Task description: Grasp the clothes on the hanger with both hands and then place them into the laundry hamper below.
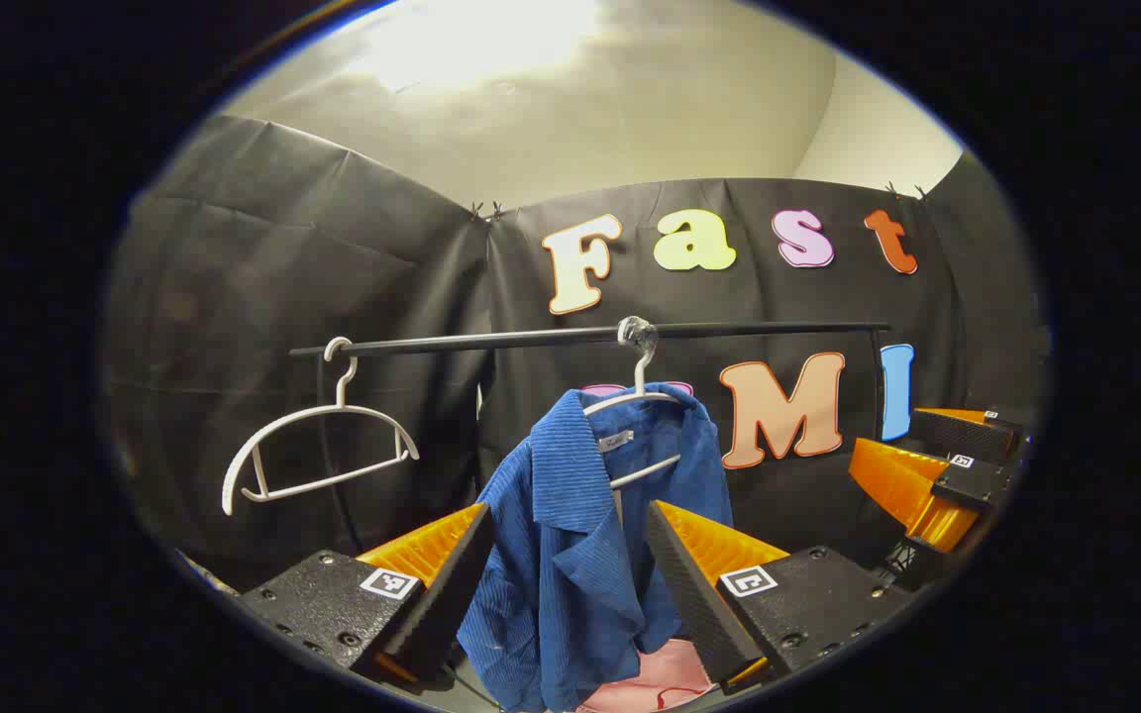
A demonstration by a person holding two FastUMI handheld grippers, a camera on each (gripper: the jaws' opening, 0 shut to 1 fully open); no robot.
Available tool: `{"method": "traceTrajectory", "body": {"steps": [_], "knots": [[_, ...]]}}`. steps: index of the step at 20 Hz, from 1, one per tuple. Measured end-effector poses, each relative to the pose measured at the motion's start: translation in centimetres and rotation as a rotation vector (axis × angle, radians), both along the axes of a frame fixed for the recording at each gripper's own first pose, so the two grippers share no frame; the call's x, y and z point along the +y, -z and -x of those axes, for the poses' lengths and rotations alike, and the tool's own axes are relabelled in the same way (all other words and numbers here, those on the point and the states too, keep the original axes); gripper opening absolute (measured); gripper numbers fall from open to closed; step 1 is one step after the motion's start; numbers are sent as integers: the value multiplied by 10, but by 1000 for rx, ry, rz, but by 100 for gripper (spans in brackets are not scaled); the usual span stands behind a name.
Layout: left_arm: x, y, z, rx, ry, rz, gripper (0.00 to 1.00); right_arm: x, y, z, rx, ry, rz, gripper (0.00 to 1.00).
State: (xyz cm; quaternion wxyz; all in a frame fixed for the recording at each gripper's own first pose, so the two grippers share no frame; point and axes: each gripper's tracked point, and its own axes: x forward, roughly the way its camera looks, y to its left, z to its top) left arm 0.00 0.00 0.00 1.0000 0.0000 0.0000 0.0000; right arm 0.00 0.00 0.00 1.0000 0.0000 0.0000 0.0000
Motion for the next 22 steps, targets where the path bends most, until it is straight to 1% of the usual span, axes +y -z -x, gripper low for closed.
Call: {"method": "traceTrajectory", "body": {"steps": [4,16,20,21,22], "knots": [[4,2,-2,3,-3,1,94,2,-1,-3,4,3,-10,97],[10,14,-8,33,-17,2,94,10,4,-6,19,-4,5,96],[7,18,-12,41,-5,5,94,6,6,-7,21,9,20,97],[5,18,-14,42,-1,5,94,4,6,-7,22,11,24,96],[2,19,-17,44,4,5,94,4,6,-7,23,12,27,97]]}}
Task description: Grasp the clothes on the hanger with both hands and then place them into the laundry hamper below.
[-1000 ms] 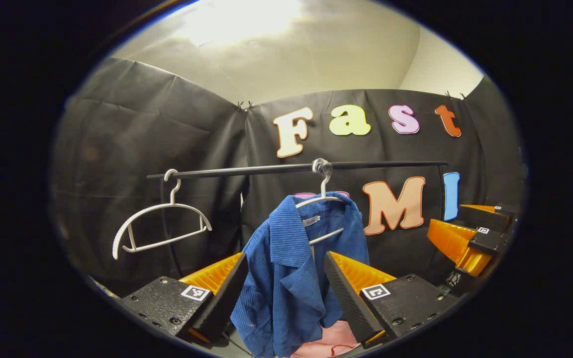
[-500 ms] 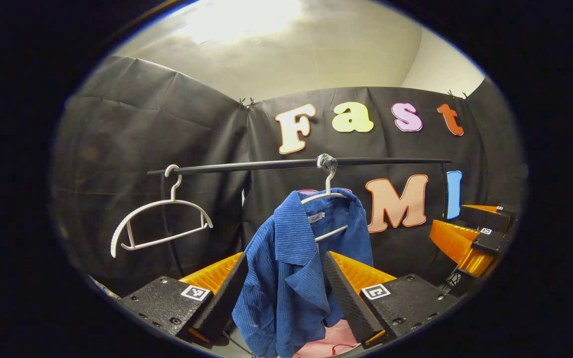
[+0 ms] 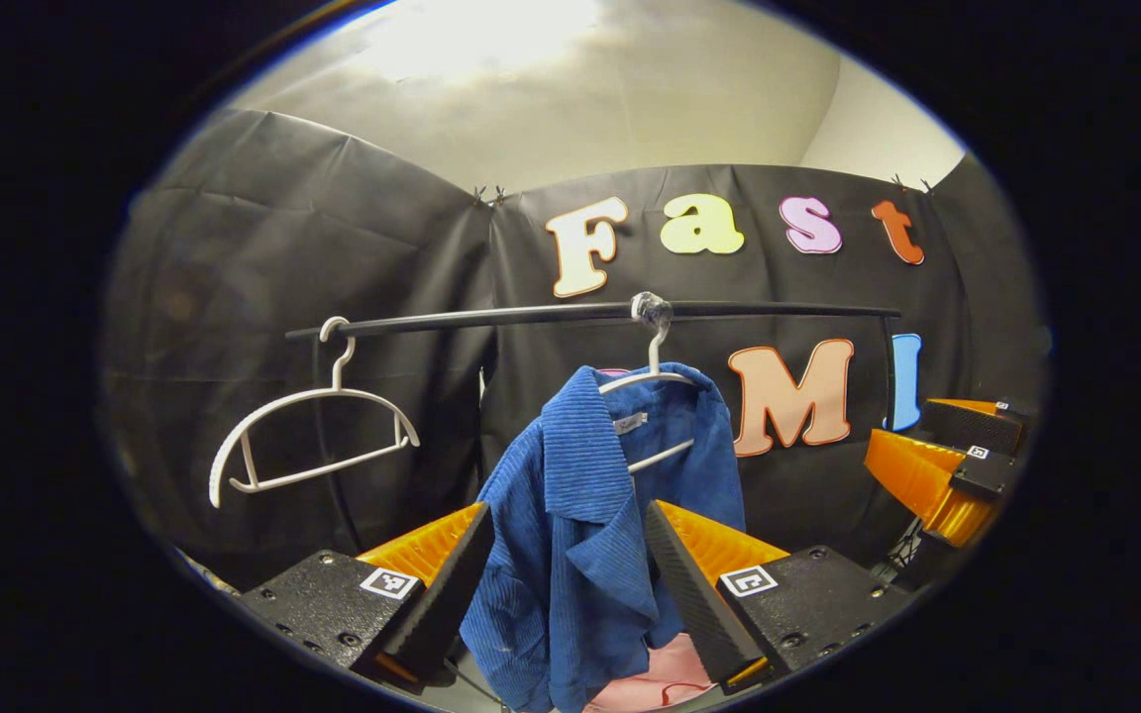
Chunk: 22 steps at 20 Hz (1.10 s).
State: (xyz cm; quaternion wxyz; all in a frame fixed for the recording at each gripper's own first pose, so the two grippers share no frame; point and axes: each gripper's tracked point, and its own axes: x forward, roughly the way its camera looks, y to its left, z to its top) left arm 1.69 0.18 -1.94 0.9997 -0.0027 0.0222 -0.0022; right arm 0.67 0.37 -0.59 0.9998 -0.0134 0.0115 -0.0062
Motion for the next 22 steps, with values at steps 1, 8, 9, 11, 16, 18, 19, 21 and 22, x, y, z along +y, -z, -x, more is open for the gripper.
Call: {"method": "traceTrajectory", "body": {"steps": [1,8,9,11,16,18,19,21,22], "knots": [[-3,1,-2,4,6,0,94,0,1,1,1,1,3,96],[-13,23,-28,27,-15,-2,94,-9,0,3,5,23,15,96],[-14,28,-34,36,-24,-4,94,-11,1,5,4,27,16,96],[-14,42,-42,66,-45,-1,94,-15,-1,5,0,35,19,97],[-13,74,-61,118,-80,21,95,-22,0,2,15,57,24,97],[-6,81,-71,121,-93,10,94,-25,2,4,16,73,29,97],[-1,81,-75,118,-103,0,92,-26,1,4,15,81,34,97],[8,81,-82,118,-107,-10,69,-30,1,7,10,101,42,97],[9,81,-85,120,-101,-15,58,-31,2,6,9,111,45,97]]}}
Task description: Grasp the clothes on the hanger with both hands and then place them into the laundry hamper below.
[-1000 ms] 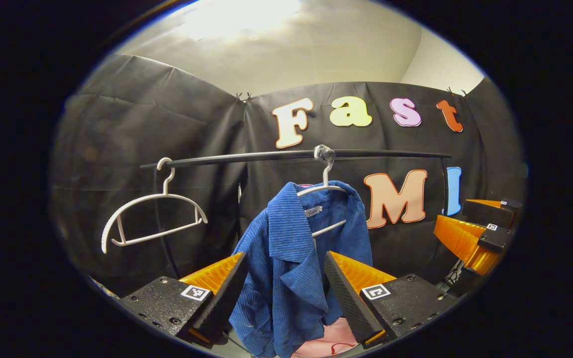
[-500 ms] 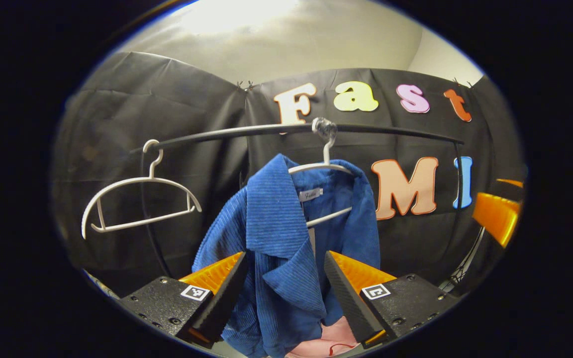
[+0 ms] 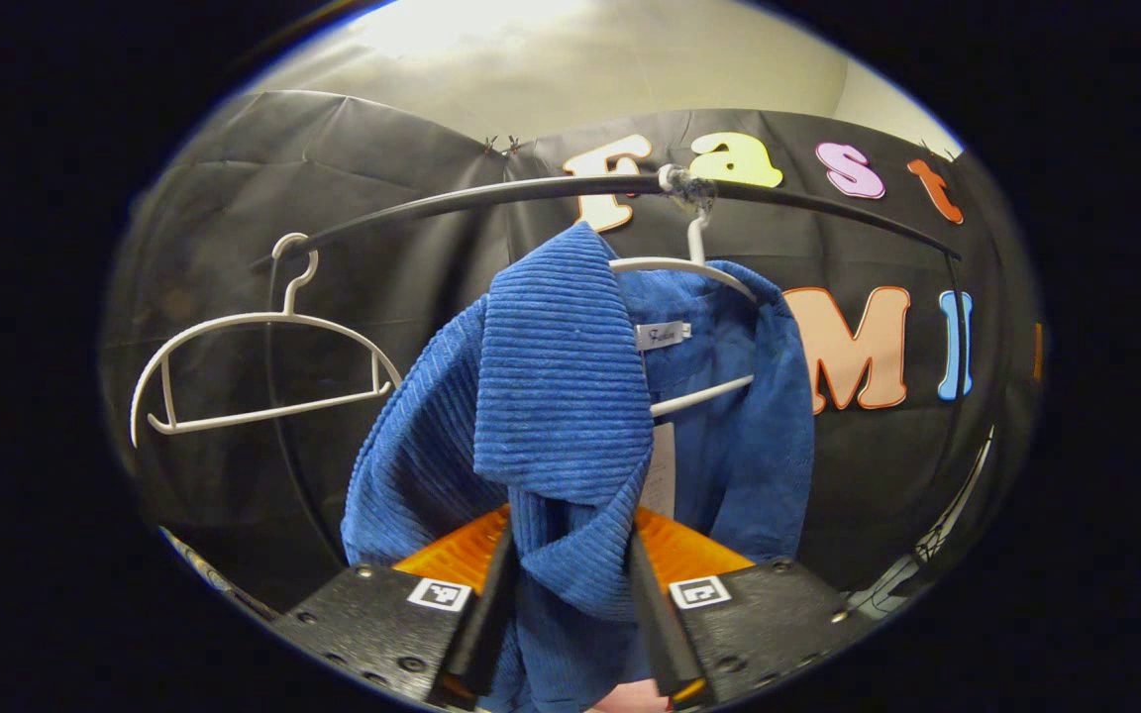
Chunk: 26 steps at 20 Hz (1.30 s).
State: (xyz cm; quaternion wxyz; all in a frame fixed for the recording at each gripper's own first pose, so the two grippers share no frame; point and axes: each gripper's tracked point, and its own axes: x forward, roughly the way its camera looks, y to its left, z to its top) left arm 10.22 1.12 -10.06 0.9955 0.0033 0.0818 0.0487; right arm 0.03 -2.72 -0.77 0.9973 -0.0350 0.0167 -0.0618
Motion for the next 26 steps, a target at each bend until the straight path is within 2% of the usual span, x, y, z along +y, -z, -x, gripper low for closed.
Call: {"method": "traceTrajectory", "body": {"steps": [4,5,10,16,19,21,26], "knots": [[14,-1,-1,-5,24,-31,16,4,7,-4,9,1,14,97],[15,-4,0,-6,41,-32,11,7,11,-4,14,-4,20,97],[14,-28,14,-35,147,-50,5,20,24,-18,41,-31,17,97],[25,-58,33,-43,254,47,5,36,39,-51,68,-47,-5,96],[40,-74,38,-50,291,55,7,45,47,-62,75,-41,-17,96],[47,-79,42,-49,321,58,5,49,55,-66,86,-32,-26,97],[46,-88,49,-41,433,41,6,70,64,-84,85,-13,-13,97]]}}
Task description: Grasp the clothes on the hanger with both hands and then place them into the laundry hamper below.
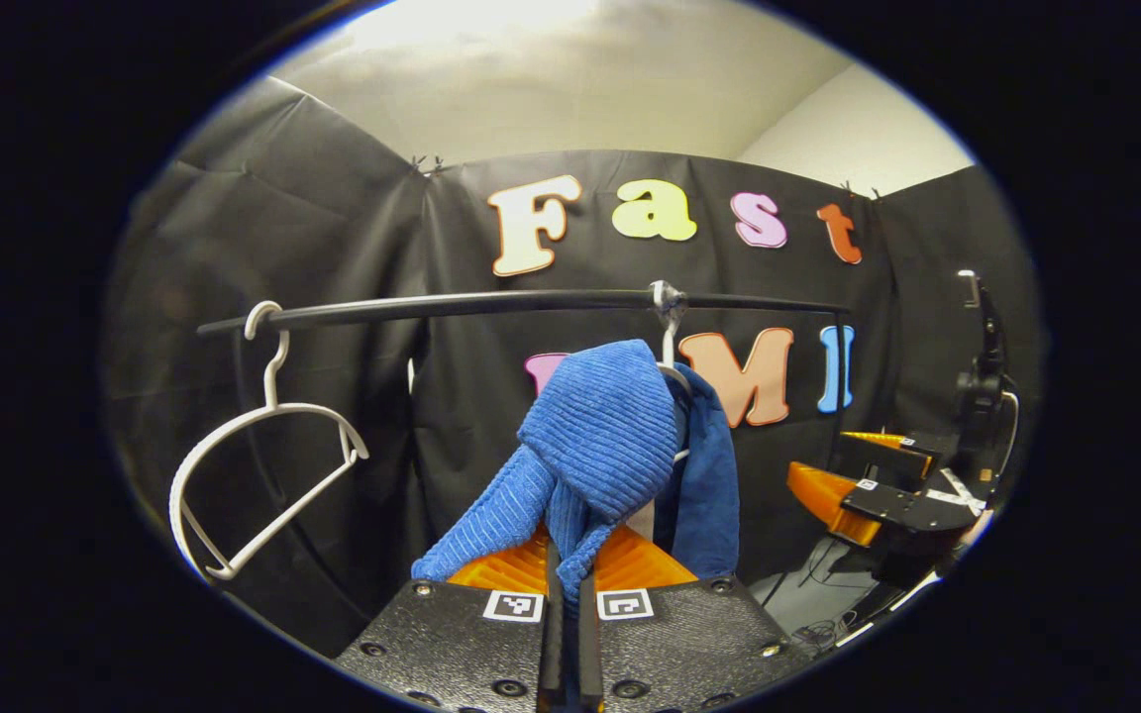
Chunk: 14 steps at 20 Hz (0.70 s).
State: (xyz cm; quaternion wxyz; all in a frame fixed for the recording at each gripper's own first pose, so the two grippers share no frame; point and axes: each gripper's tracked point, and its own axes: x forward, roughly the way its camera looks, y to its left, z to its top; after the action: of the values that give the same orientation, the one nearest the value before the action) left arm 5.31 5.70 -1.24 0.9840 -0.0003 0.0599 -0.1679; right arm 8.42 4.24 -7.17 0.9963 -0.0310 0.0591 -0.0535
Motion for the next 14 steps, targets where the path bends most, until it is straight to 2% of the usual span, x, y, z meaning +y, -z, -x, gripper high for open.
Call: {"method": "traceTrajectory", "body": {"steps": [3,5,9,14], "knots": [[1,-2,6,5,58,-14,5,6,8,-7,10,6,5,96],[5,-3,6,12,64,-26,5,9,13,-13,21,4,3,96],[12,-3,3,13,24,-30,6,11,22,-28,39,-28,-3,96],[17,-4,3,13,-34,17,6,19,25,-56,34,-84,-49,96]]}}
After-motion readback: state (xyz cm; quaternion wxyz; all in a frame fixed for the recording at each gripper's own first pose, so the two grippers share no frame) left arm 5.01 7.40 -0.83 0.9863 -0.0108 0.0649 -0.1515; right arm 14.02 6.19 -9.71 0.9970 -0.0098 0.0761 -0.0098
